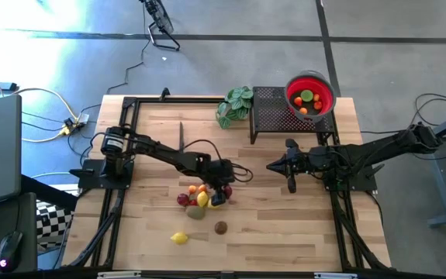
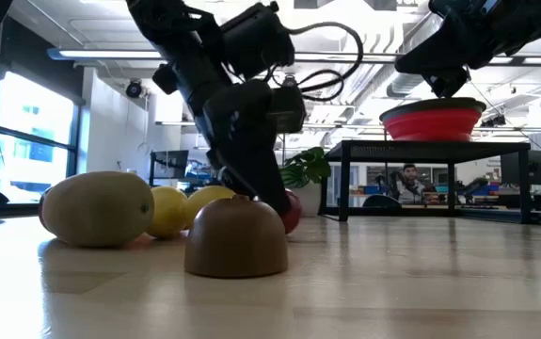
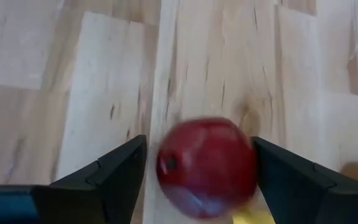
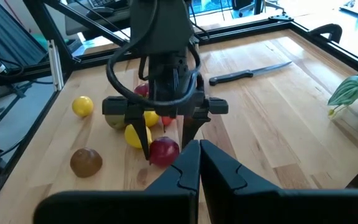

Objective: Pick & Place Fruit
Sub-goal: Put the red pomegranate into the red strainer bowl

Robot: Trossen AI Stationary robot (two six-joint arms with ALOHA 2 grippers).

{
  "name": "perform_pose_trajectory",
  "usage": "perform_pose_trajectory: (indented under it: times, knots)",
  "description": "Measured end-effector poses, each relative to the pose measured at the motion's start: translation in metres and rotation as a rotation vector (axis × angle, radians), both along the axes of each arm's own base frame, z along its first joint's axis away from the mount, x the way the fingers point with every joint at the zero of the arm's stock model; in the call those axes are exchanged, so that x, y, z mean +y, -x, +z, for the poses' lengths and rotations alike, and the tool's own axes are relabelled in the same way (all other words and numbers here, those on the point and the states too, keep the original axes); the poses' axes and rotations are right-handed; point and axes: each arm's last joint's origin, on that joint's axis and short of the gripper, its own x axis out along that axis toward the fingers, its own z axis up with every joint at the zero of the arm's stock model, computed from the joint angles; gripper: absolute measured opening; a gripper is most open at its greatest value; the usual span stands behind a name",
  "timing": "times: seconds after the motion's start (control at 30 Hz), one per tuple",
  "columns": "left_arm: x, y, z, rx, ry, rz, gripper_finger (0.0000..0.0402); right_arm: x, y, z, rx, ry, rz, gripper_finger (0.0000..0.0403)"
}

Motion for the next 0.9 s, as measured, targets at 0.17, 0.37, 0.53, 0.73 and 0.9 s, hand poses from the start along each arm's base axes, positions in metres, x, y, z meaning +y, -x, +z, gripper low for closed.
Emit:
perform_pose_trajectory:
  times: [0.17, 0.37, 0.53, 0.73, 0.9]
  knots:
    - [-0.0001, -0.0008, -0.0017, -0.002, 0.001, -0.002, 0.0274, 0.0, 0.0, 0.0, 0.001, 0.0, 0.0, 0.0004]
    - [0.0003, -0.0008, -0.0017, -0.001, 0.002, -0.001, 0.0274, -0.0001, 0.0, 0.0, 0.001, 0.001, -0.001, 0.0004]
    - [0.0003, -0.0007, -0.0018, 0.0, 0.001, -0.001, 0.0274, 0.0, 0.0, 0.0, 0.002, 0.003, 0.001, 0.0004]
    - [0.0003, -0.0007, -0.0019, 0.001, 0.011, -0.007, 0.0274, -0.0001, 0.0, 0.0, 0.002, 0.003, 0.001, 0.0004]
    - [0.0002, -0.0006, -0.0021, 0.001, 0.014, -0.01, 0.0274, -0.0001, 0.0, 0.0, 0.002, 0.003, 0.0, 0.0004]
